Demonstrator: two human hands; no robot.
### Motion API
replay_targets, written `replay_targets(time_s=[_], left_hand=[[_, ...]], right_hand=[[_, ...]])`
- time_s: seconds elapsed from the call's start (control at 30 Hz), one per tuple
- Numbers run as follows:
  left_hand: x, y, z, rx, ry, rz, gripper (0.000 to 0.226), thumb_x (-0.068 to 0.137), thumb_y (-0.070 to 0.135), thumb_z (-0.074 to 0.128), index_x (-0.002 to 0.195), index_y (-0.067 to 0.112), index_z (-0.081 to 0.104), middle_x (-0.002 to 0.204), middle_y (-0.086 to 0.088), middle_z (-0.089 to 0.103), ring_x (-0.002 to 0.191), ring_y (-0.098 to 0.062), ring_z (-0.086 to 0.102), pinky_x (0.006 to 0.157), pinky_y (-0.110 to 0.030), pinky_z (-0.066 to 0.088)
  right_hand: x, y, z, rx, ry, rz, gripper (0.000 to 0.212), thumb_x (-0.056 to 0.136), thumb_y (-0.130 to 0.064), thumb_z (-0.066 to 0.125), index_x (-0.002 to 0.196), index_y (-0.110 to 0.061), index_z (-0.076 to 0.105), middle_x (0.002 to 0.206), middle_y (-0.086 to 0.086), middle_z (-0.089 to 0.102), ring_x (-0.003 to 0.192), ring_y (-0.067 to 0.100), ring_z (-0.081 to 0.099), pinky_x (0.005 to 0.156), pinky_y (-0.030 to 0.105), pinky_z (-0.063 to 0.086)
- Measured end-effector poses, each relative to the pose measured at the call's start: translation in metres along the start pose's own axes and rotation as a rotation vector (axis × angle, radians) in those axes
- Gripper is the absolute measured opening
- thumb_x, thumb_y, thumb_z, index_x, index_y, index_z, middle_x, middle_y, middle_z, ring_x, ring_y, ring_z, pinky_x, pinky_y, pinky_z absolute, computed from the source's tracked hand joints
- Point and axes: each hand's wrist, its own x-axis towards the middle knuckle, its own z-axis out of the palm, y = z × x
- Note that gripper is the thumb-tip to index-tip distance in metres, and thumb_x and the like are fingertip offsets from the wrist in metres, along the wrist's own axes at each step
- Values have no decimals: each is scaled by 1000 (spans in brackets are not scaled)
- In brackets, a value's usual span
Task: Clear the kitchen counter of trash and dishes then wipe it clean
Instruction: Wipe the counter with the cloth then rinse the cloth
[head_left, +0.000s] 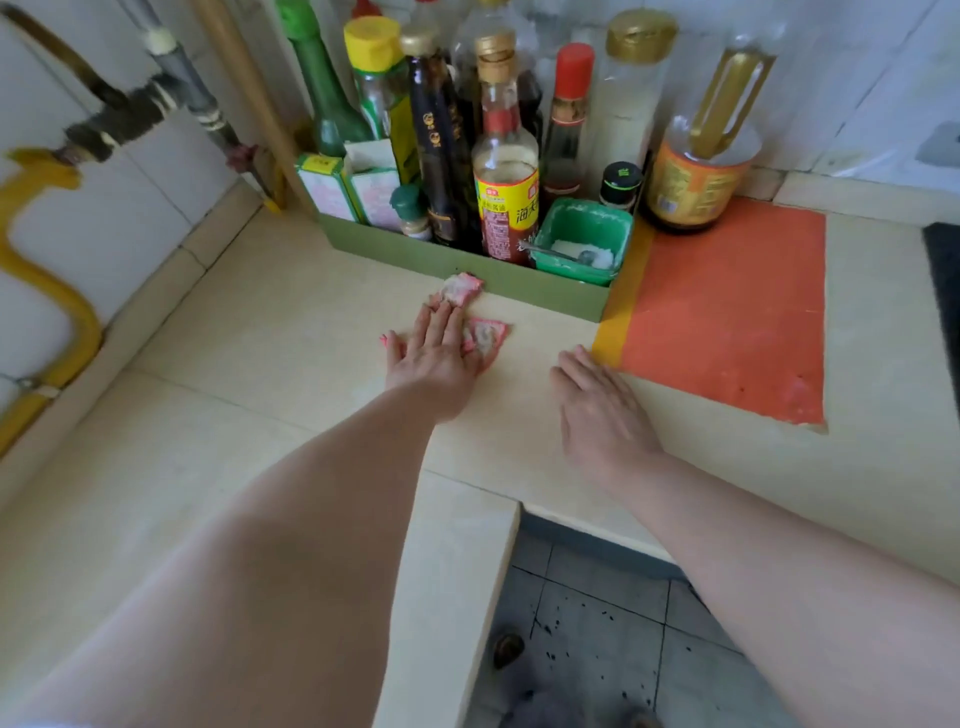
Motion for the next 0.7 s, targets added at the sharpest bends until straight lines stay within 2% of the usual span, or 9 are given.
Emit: replay_targets(time_s=[0.37,0.53,0.7], left_hand=[[-100,-77,18,-112,20,-360,67,100,48,20,154,22,-9,162,6,-16,148,-14,-19,117,-54,-10],[-186,-116,33,-203,35,-637,69,98,49,23,155,23,-8,162,4,-15,148,-14,-18,117,-54,-9],[-283,-135,55,-266,-1,-956,71,99,53,20,154,21,-10,161,3,-20,148,-17,-19,118,-54,-8]], right_hand=[[7,-84,16,-22,-111,-277,61,91,-1,32,151,-6,20,161,3,8,149,15,1,120,28,4],[-9,-107,22,6,-143,-374,61,89,2,31,149,-9,25,160,1,13,149,14,3,121,31,9],[-37,-121,32,27,-216,-512,64,88,5,29,150,-8,22,161,-1,11,149,13,1,121,29,7]])
